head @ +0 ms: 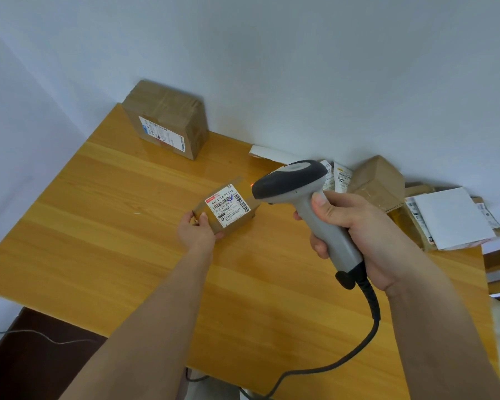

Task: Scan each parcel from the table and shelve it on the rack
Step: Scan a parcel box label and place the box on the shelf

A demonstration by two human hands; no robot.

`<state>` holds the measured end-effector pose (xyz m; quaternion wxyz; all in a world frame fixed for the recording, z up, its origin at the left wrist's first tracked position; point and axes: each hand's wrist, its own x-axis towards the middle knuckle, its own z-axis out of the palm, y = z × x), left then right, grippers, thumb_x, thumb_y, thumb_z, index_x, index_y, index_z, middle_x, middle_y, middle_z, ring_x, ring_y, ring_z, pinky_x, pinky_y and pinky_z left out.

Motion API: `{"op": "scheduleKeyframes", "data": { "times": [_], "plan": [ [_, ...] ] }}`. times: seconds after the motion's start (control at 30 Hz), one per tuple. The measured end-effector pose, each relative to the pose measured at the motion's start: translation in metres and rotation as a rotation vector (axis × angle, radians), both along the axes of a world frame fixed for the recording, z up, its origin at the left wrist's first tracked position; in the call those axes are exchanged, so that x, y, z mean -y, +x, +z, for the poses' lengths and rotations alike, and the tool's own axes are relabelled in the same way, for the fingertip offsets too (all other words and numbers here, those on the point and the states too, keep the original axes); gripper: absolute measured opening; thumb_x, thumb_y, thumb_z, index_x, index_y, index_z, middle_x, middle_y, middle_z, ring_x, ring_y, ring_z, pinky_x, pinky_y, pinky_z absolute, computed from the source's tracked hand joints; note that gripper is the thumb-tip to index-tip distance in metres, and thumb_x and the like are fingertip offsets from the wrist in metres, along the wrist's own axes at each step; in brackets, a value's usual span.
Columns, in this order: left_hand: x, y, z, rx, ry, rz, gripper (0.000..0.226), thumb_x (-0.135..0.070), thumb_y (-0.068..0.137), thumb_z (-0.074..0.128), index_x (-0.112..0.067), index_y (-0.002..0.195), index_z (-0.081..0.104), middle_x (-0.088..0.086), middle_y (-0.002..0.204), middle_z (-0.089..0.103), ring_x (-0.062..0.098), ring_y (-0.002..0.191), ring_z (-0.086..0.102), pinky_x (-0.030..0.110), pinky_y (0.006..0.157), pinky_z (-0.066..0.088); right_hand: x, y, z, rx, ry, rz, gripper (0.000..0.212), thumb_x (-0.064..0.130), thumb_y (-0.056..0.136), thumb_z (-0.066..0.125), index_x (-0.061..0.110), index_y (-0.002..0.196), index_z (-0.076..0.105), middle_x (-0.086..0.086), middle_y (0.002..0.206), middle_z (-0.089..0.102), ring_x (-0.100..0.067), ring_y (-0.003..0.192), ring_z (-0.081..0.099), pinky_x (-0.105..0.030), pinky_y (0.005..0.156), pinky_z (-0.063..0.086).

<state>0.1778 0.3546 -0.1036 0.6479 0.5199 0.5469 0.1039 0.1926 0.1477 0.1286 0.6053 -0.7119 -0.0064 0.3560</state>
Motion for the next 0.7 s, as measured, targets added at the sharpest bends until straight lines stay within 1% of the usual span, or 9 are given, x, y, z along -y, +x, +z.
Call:
{"op": "scheduleKeyframes", "data": {
  "times": [0.07, 0.23, 0.33, 0.4, 0.47, 0.53, 0.6, 0.63, 0.7],
  "plan": [
    [0.001, 0.001, 0.000, -0.005, 0.033, -0.014, 0.040, -0.015, 0.100, 0.052, -0.010, 0.140, 0.046, 0.017, 0.120, 0.057, 0.037, 0.100, 0.065, 0.029, 0.052, 0.058, 0.001, 0.000, 0.000, 0.014, -0.004, 0.009, 0.050, 0.040, 0.080, 0.057, -0.001, 0.109, 0.064, -0.008, 0.092, 0.060, -0.013, 0.050, 0.048, -0.024, 0.050, 0.041],
    [0.003, 0.002, 0.005, -0.018, 0.091, -0.062, 0.039, -0.011, 0.101, 0.050, -0.006, 0.139, 0.046, 0.013, 0.111, 0.055, 0.034, 0.099, 0.063, 0.037, 0.066, 0.057, 0.005, 0.001, 0.002, 0.026, 0.001, 0.016, 0.042, 0.040, 0.081, 0.057, 0.007, 0.105, 0.067, -0.009, 0.093, 0.060, -0.013, 0.051, 0.049, -0.023, 0.050, 0.042],
    [0.002, 0.002, 0.005, -0.034, 0.107, -0.088, 0.043, -0.015, 0.101, 0.052, -0.007, 0.142, 0.044, 0.015, 0.118, 0.058, 0.031, 0.098, 0.065, 0.034, 0.062, 0.058, 0.006, 0.000, 0.004, 0.032, 0.007, 0.019, 0.037, 0.039, 0.082, 0.057, 0.010, 0.101, 0.068, -0.008, 0.090, 0.058, -0.013, 0.050, 0.049, -0.022, 0.049, 0.042],
    [0.002, 0.003, 0.004, -0.036, 0.113, -0.094, 0.044, -0.016, 0.100, 0.053, -0.009, 0.143, 0.044, 0.014, 0.120, 0.057, 0.029, 0.098, 0.064, 0.034, 0.061, 0.057, 0.007, 0.000, 0.004, 0.035, 0.008, 0.012, 0.039, 0.040, 0.080, 0.057, 0.009, 0.101, 0.068, -0.009, 0.090, 0.059, -0.013, 0.050, 0.049, -0.023, 0.050, 0.042],
    [0.003, 0.002, 0.004, -0.029, 0.124, -0.100, 0.044, -0.017, 0.100, 0.053, -0.010, 0.142, 0.044, 0.013, 0.119, 0.056, 0.026, 0.092, 0.064, 0.035, 0.062, 0.057, 0.009, 0.000, 0.004, 0.043, 0.006, 0.010, 0.044, 0.042, 0.078, 0.057, 0.007, 0.103, 0.067, -0.011, 0.091, 0.059, -0.013, 0.050, 0.049, -0.023, 0.050, 0.043],
    [0.004, 0.001, 0.004, -0.011, 0.115, -0.095, 0.044, -0.016, 0.100, 0.052, -0.010, 0.143, 0.044, 0.014, 0.119, 0.057, 0.025, 0.085, 0.064, 0.035, 0.062, 0.058, 0.012, -0.001, 0.005, 0.045, 0.009, 0.015, 0.048, 0.042, 0.079, 0.057, 0.003, 0.105, 0.065, -0.013, 0.083, 0.059, -0.013, 0.050, 0.050, -0.023, 0.050, 0.043],
    [0.006, -0.002, 0.006, 0.011, 0.032, -0.063, 0.044, -0.015, 0.100, 0.053, -0.010, 0.143, 0.042, 0.016, 0.123, 0.057, 0.030, 0.089, 0.065, 0.036, 0.061, 0.059, 0.015, -0.002, 0.004, 0.018, 0.035, 0.002, 0.052, 0.042, 0.080, 0.056, -0.002, 0.107, 0.062, -0.007, 0.070, 0.059, -0.013, 0.048, 0.048, -0.022, 0.048, 0.041],
    [0.006, -0.005, 0.009, 0.030, -0.066, -0.044, 0.045, -0.014, 0.100, 0.053, -0.009, 0.143, 0.041, 0.017, 0.126, 0.056, 0.033, 0.091, 0.065, 0.038, 0.062, 0.060, 0.015, -0.003, 0.003, -0.003, 0.069, -0.017, 0.051, 0.040, 0.080, 0.057, -0.002, 0.108, 0.062, -0.004, 0.072, 0.062, -0.014, 0.048, 0.048, -0.022, 0.048, 0.041],
    [0.006, -0.014, 0.015, 0.089, -0.329, -0.050, 0.042, -0.011, 0.101, 0.050, -0.006, 0.141, 0.040, 0.020, 0.128, 0.056, 0.040, 0.089, 0.066, 0.042, 0.066, 0.061, 0.014, -0.004, -0.003, -0.017, 0.119, -0.065, 0.047, 0.038, 0.079, 0.063, 0.003, 0.111, 0.064, -0.003, 0.089, 0.066, -0.014, 0.051, 0.047, -0.024, 0.051, 0.041]
  ]
}}
